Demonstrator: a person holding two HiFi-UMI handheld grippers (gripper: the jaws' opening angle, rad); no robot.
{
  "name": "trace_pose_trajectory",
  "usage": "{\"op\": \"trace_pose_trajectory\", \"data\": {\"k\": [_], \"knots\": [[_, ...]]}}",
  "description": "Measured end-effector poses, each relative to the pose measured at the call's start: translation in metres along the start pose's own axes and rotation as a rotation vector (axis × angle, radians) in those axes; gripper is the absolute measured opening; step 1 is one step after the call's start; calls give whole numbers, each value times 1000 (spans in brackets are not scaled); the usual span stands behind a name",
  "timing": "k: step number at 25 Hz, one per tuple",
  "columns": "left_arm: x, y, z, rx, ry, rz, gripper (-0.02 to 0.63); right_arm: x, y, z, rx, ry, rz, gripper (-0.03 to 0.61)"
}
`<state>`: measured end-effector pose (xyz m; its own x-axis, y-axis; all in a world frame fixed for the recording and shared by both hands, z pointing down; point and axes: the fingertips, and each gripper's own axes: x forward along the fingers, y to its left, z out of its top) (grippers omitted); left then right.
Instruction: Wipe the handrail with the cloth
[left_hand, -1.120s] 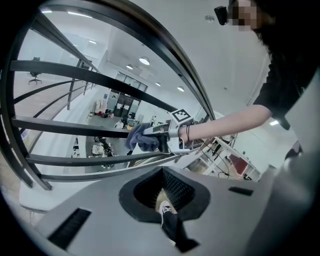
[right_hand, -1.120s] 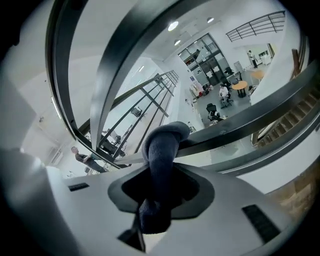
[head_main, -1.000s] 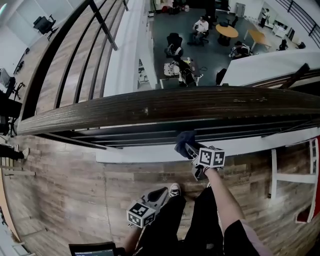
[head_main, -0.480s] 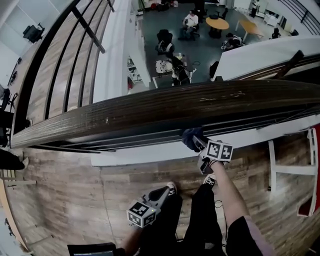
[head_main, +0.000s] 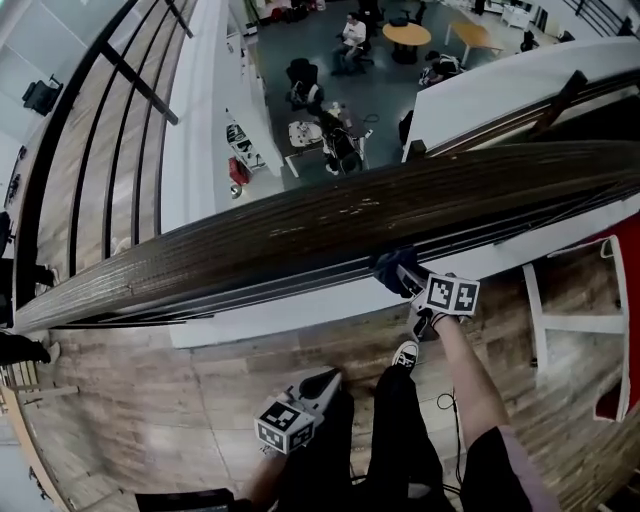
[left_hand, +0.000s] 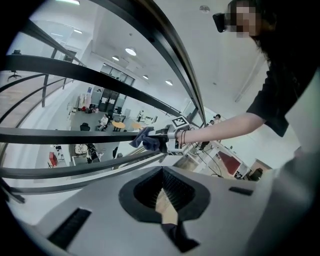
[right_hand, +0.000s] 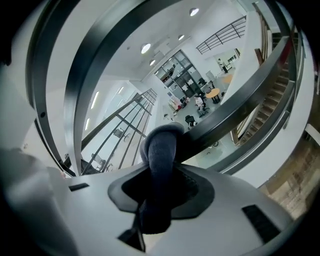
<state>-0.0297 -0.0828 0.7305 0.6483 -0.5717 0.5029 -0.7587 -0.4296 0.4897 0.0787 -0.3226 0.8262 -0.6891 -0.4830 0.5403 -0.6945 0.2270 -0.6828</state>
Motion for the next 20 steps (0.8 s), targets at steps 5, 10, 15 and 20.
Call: {"op": "trace_pose_trajectory", "data": {"k": [5, 10, 15, 20], "knots": [[53, -22, 16, 3, 9, -13, 2, -38, -60, 38, 26, -38, -27, 104], [108, -53, 38, 39, 25, -61, 2, -73, -113, 74, 44, -66, -56, 104], [161, -85, 56, 65, 50, -113, 2, -107, -164, 106, 71, -95, -90, 104], [205, -115, 75, 85, 55, -149, 2, -146, -218, 142, 76, -118, -140, 104]]}}
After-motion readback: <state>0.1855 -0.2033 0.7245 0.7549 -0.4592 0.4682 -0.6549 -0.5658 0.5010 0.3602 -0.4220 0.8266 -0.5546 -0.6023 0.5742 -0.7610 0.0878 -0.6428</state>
